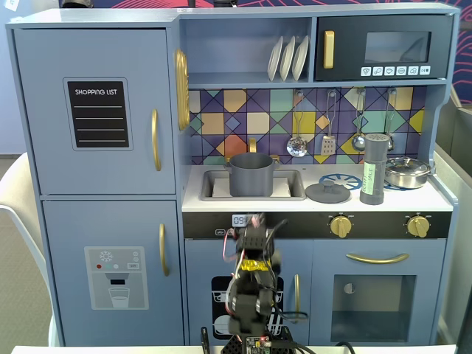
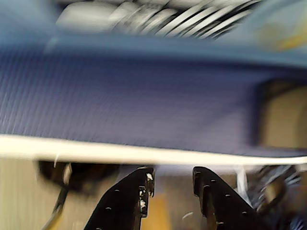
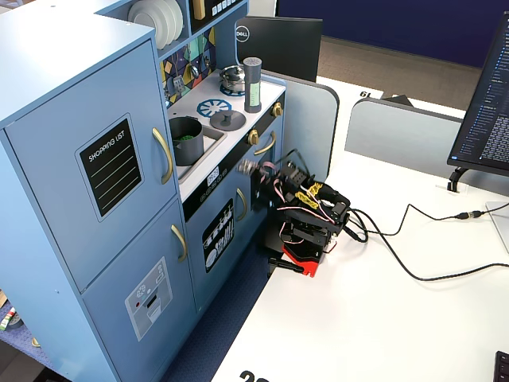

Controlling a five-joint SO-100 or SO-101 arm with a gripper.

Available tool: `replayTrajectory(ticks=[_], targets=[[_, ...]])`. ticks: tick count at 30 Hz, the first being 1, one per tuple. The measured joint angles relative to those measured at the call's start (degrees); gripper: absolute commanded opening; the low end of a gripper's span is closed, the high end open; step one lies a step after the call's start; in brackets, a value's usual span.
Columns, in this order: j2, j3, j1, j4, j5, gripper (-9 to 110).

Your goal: Put salt in the gray recipient

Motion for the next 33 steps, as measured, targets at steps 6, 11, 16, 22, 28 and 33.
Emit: replayTrajectory(ticks=[6, 11, 16, 22, 28, 33], targets=[[-6.8, -17.1, 15.2, -6.2, 1.7, 2], [-9.8, -21.1, 25.8, -24.0, 2.2, 24], [-13.6, -22.0, 30.1, -40.3, 3.6, 43], [-24.7, -28.3, 33.4, -53.2, 5.3, 55], [-36.6, -33.4, 35.4, -64.2, 7.2, 58], [-46.2, -37.8, 35.4, -71.3, 7.6, 57]])
